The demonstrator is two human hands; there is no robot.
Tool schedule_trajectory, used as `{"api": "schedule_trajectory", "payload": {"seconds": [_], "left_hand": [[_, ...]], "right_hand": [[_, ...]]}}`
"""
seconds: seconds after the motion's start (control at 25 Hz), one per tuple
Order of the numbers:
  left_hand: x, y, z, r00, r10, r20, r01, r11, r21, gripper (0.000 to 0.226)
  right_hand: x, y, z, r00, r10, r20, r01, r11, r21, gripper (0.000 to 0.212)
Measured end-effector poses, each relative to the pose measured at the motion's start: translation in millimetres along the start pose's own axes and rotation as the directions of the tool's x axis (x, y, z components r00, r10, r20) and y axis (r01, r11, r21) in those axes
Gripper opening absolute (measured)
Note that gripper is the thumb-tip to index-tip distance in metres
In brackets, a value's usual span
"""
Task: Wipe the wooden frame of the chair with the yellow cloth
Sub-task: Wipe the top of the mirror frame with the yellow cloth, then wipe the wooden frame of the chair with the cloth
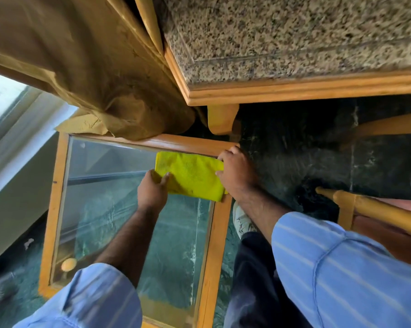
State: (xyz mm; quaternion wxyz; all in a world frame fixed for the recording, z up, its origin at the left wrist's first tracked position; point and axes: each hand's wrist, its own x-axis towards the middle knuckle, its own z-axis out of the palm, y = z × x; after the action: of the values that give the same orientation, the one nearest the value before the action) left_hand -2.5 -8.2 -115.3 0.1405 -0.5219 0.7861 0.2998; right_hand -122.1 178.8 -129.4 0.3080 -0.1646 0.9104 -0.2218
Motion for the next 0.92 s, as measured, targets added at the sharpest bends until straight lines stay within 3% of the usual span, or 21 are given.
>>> {"api": "schedule_trajectory", "payload": {"seconds": [0.16, 0.24, 0.32, 0.48, 0.6, 0.68, 0.76, 0.84, 0.92], "left_hand": [[-29.7, 3.7, -4.0, 0.997, -0.066, 0.039, 0.075, 0.931, -0.358, 0.019], [-64.4, 13.6, -14.2, 0.997, -0.042, 0.064, 0.07, 0.844, -0.532, 0.02], [-103.3, 31.4, -27.9, 0.992, -0.01, 0.129, 0.094, 0.738, -0.668, 0.007], [-180.9, 82.7, -46.6, 0.934, 0.091, 0.346, 0.187, 0.702, -0.688, 0.032], [-238.3, 138.9, -39.2, 0.852, 0.225, 0.473, 0.182, 0.721, -0.669, 0.045], [-267.4, 174.3, -37.6, 0.808, 0.302, 0.507, 0.151, 0.724, -0.673, 0.047], [-301.5, 218.5, -29.5, 0.748, 0.381, 0.543, 0.114, 0.733, -0.671, 0.046], [-333.1, 262.3, -21.5, 0.641, 0.486, 0.594, 0.093, 0.719, -0.689, 0.047], [-365.9, 303.7, -4.3, 0.476, 0.587, 0.655, 0.05, 0.726, -0.686, 0.045]], "right_hand": [[-20.6, -6.2, -23.1, 0.995, 0.085, 0.056, -0.101, 0.912, 0.398, 0.018], [-46.9, -4.8, -46.5, 0.986, 0.137, 0.1, -0.169, 0.769, 0.616, 0.022], [-80.0, 3.1, -76.6, 0.976, 0.19, 0.105, -0.2, 0.606, 0.77, 0.024], [-164.7, 42.0, -149.5, 0.916, 0.393, 0.078, -0.21, 0.304, 0.929, 0.022], [-226.5, 79.2, -214.6, 0.894, 0.436, 0.099, -0.129, 0.039, 0.991, 0.03], [-257.6, 99.0, -256.1, 0.896, 0.439, 0.067, -0.043, -0.063, 0.997, 0.033], [-297.5, 128.7, -302.5, 0.872, 0.486, -0.051, 0.083, -0.044, 0.996, 0.032], [-328.7, 158.6, -341.4, 0.805, 0.552, -0.216, 0.175, 0.127, 0.976, 0.03], [-354.7, 194.6, -369.0, 0.673, 0.641, -0.37, 0.197, 0.326, 0.925, 0.028]]}}
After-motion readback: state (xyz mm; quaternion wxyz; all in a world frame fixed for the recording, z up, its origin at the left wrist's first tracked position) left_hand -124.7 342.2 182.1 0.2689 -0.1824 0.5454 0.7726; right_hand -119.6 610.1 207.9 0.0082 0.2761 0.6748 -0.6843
